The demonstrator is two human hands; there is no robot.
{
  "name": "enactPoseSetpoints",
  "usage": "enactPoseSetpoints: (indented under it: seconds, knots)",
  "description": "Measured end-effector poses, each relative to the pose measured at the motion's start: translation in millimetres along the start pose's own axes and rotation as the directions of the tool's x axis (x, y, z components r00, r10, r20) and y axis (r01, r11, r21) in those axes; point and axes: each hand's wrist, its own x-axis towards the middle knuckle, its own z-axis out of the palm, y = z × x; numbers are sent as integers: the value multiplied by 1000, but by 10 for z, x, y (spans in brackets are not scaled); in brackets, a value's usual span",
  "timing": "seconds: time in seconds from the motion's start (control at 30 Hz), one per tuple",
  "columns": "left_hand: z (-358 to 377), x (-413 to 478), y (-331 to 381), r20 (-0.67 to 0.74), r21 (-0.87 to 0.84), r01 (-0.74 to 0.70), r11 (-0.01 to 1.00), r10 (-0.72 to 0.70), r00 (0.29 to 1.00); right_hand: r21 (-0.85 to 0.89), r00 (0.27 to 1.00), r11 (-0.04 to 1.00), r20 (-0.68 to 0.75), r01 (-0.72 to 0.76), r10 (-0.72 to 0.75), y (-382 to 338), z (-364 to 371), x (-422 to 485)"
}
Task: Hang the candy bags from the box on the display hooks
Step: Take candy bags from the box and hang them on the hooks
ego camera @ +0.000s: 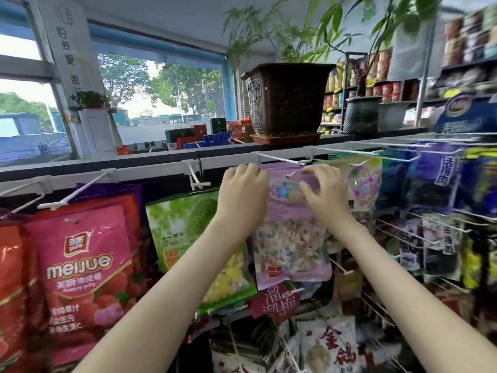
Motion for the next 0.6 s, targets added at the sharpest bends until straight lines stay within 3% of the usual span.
enactPoseSetpoints:
  seconds: [0.17, 0.3, 0.6]
  knots:
    - [156, 501, 49, 280, -31, 41, 999, -31, 960, -133, 961, 991, 271, -24, 59, 203, -95, 306]
    - [248, 662, 53, 443, -137, 111, 984, -40, 896, -160, 942, 987, 329, -7, 60, 258, -91, 445]
    - [222, 661, 71, 423, -153, 143, 978, -65, 904, -10, 953, 999, 298, -50, 51, 322, 10, 523]
